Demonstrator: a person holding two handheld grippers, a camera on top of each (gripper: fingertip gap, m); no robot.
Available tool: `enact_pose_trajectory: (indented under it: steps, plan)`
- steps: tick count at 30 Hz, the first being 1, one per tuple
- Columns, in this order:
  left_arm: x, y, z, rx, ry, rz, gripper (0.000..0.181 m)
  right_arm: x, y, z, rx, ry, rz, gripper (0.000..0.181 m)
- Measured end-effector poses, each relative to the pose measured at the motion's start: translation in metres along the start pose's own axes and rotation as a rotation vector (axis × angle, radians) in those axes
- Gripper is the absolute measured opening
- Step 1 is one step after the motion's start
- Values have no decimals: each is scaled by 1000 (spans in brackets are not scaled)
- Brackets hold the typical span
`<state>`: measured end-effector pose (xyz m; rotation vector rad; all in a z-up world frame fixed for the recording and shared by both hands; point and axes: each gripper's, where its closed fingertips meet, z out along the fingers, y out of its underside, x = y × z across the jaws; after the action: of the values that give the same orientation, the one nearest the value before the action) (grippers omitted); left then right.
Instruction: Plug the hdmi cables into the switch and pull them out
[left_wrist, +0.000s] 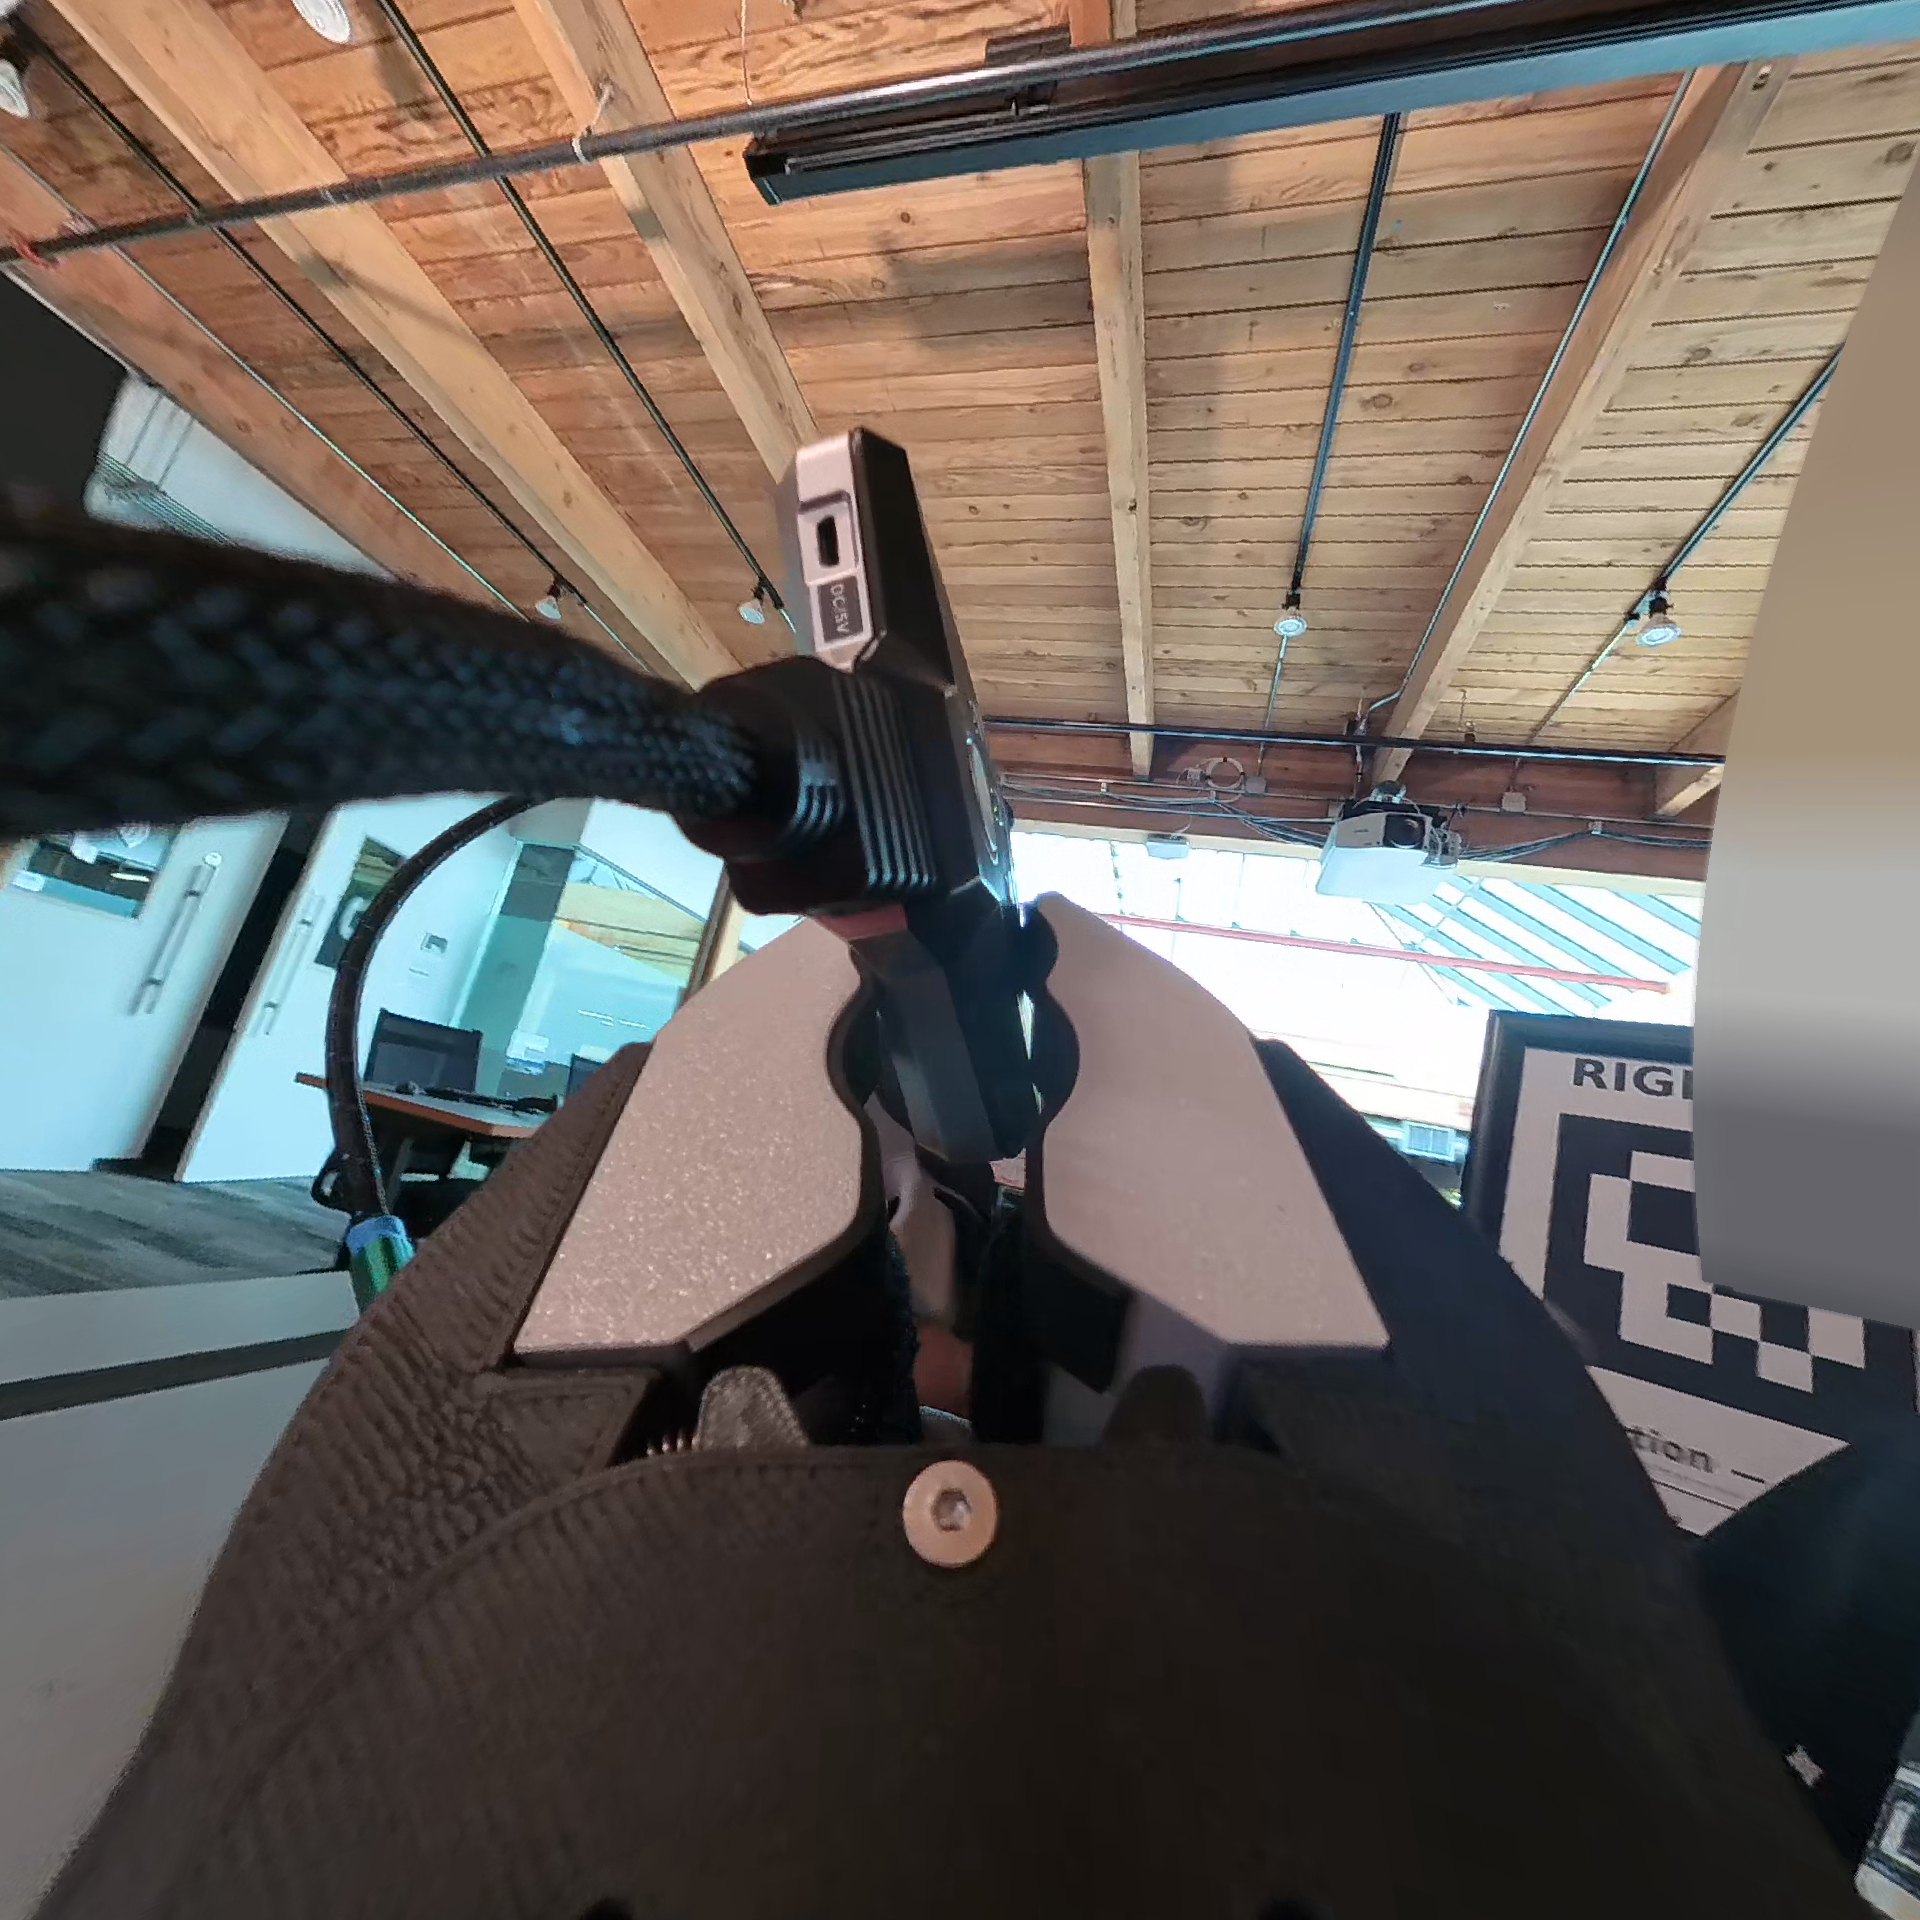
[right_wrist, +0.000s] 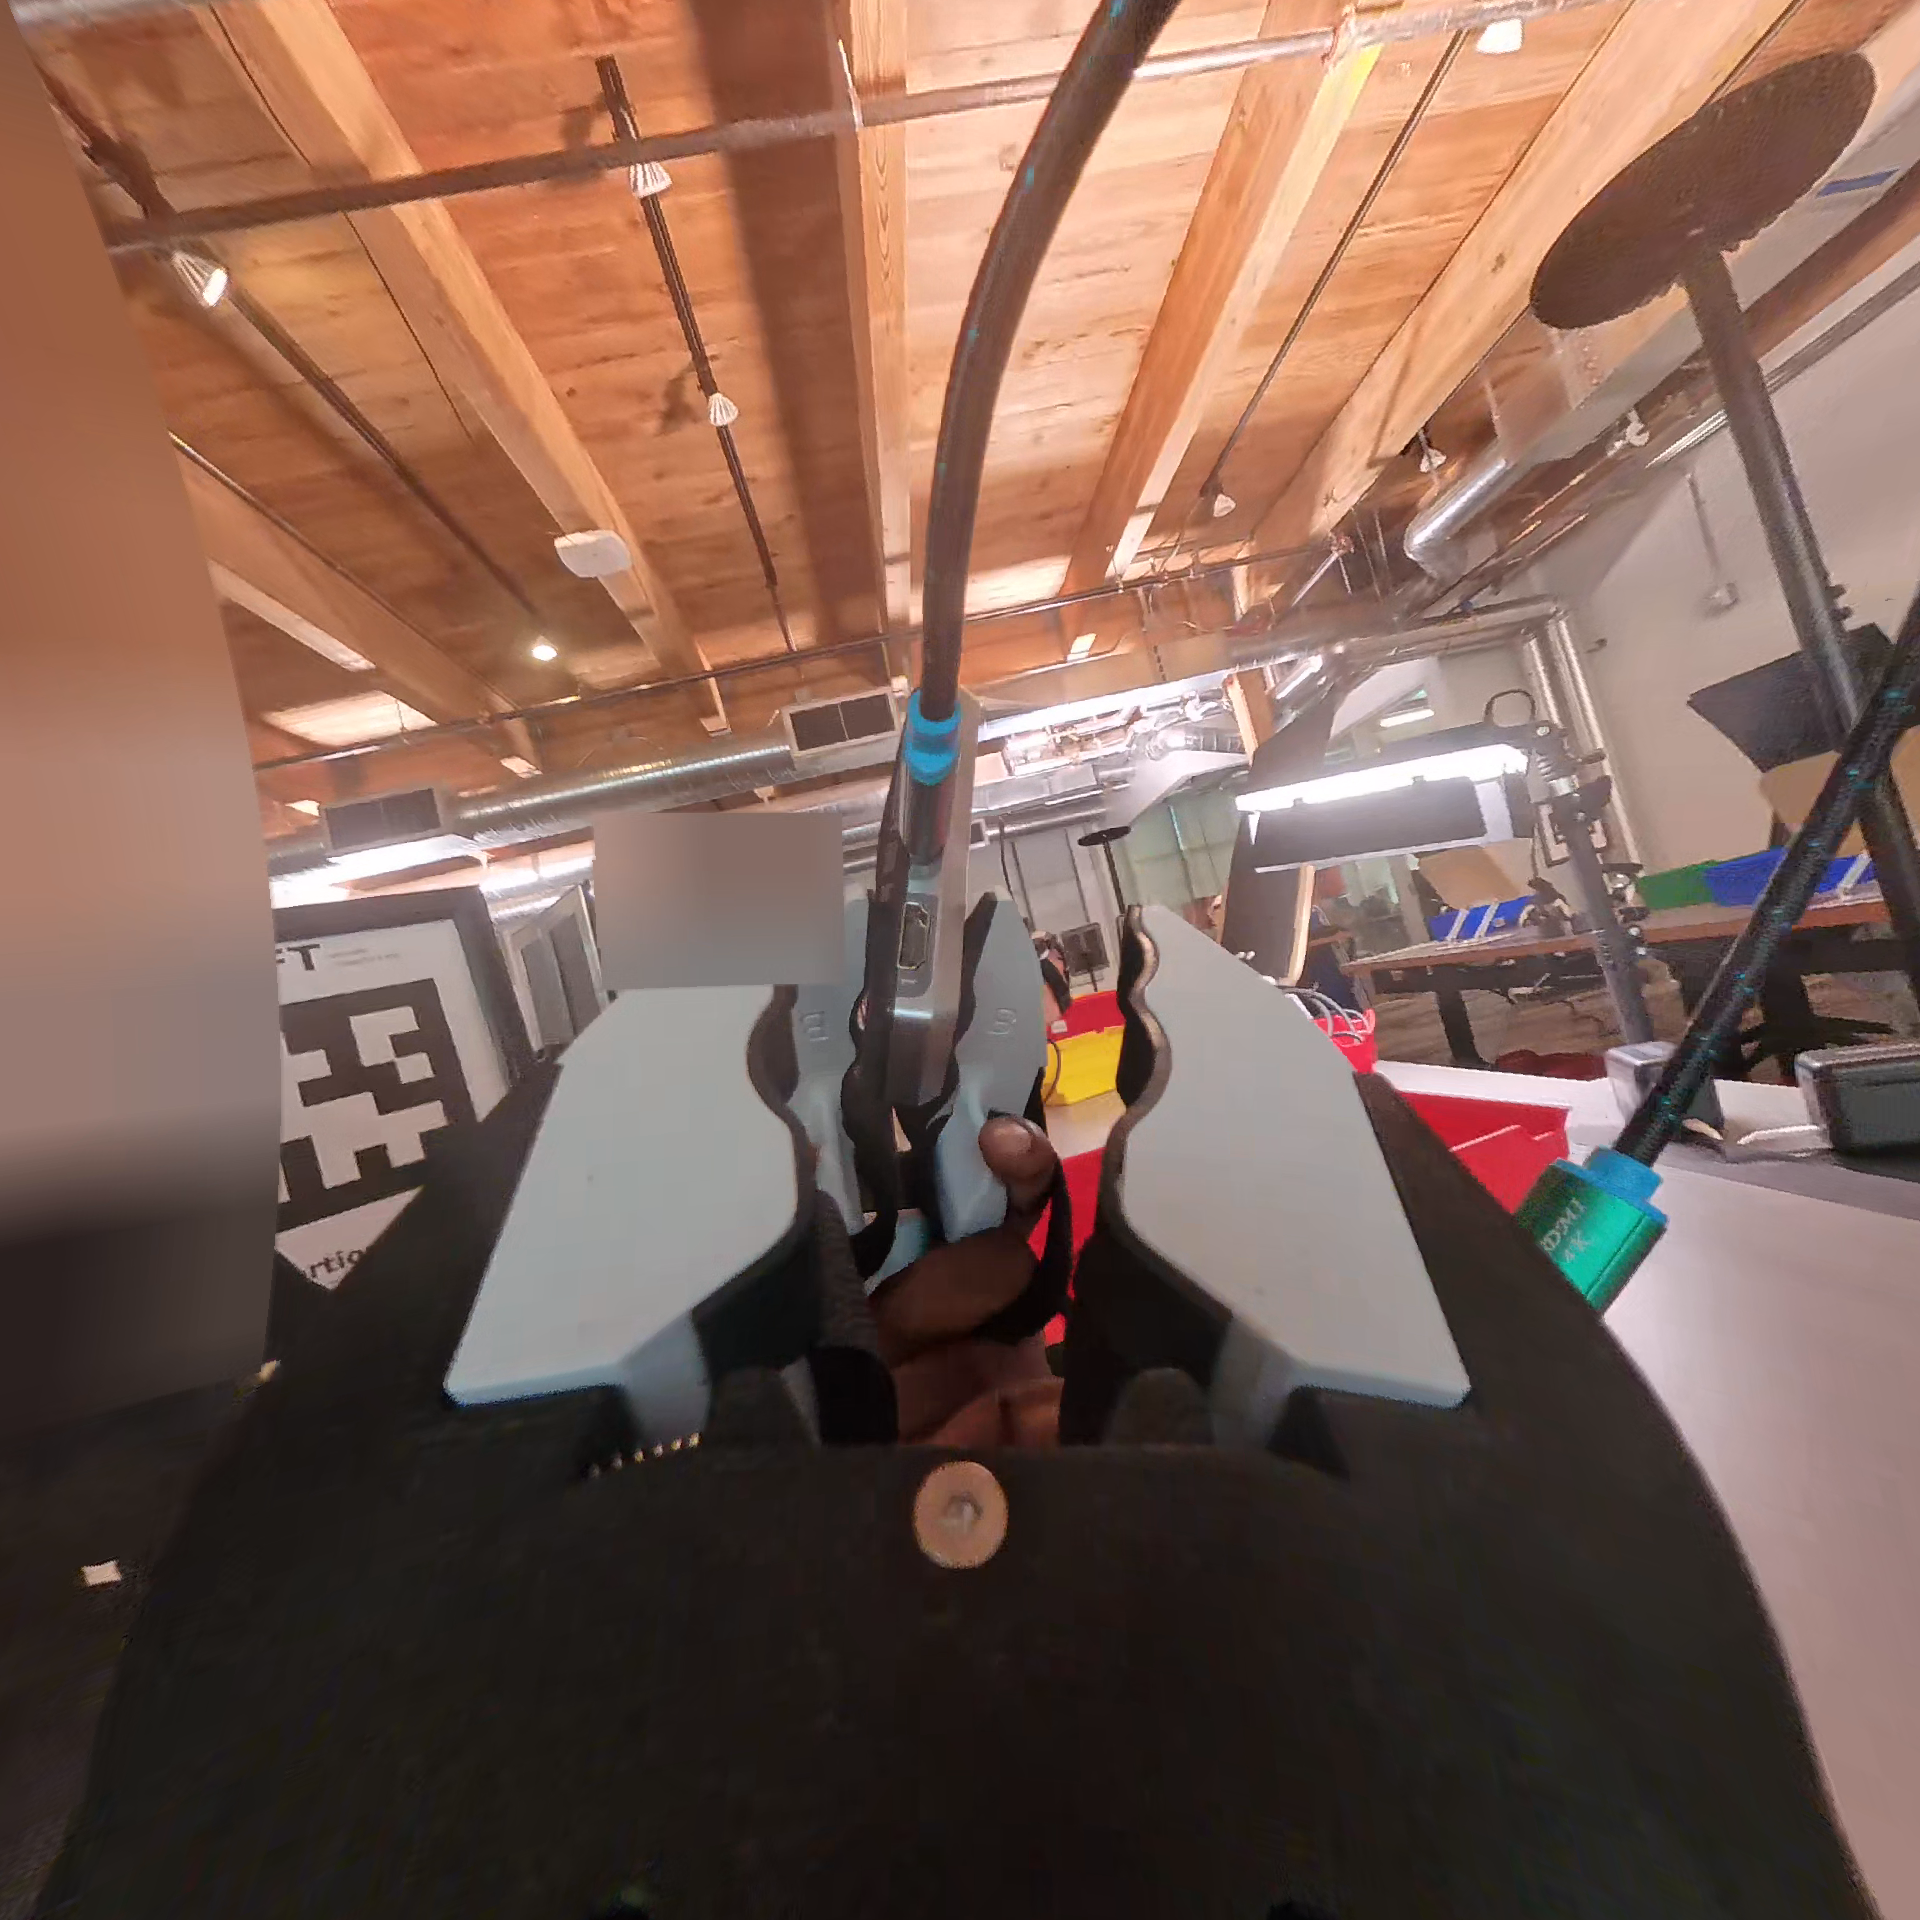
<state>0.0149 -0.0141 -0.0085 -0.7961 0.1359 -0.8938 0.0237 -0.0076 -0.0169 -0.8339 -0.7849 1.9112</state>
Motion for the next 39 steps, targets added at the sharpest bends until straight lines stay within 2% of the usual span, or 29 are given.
enact_pose_trajectory:
  steps: [6, 10, 13, 17, 24, 28, 31, 34, 39]
  plan:
    - [13, 25, 5, -76, 66, -34, 23, -7, -16, -3, 115, 0, 27, 48]
    - [18, 40, 7, -125, 80, -48, 24, -12, -20, -8, 173, -15, -27, 11]
    - [19, 41, 7, -137, 98, -55, 24, -12, -20, -11, 187, -7, -35, 11]
    - [18, 21, 4, 22, 82, -53, 26, -17, -14, -10, 180, -30, -30, 11]
    - [19, 12, 0, 78, 63, -96, 25, -21, -10, -3, 145, -56, -37, 12]
    - [17, 12, -3, 68, 13, -112, 23, -18, -7, -3, 160, -58, 48, 12]
    - [16, 13, -5, 75, -21, -103, 22, -14, -11, -10, 205, -3, 43, 12]
    - [22, 14, -5, 86, -5, -88, 22, -21, -12, -11, 201, -10, 14, 12]
    - [29, 12, 1, 69, 35, -170, 19, -26, -21, -12, 238, -63, 85, 10]
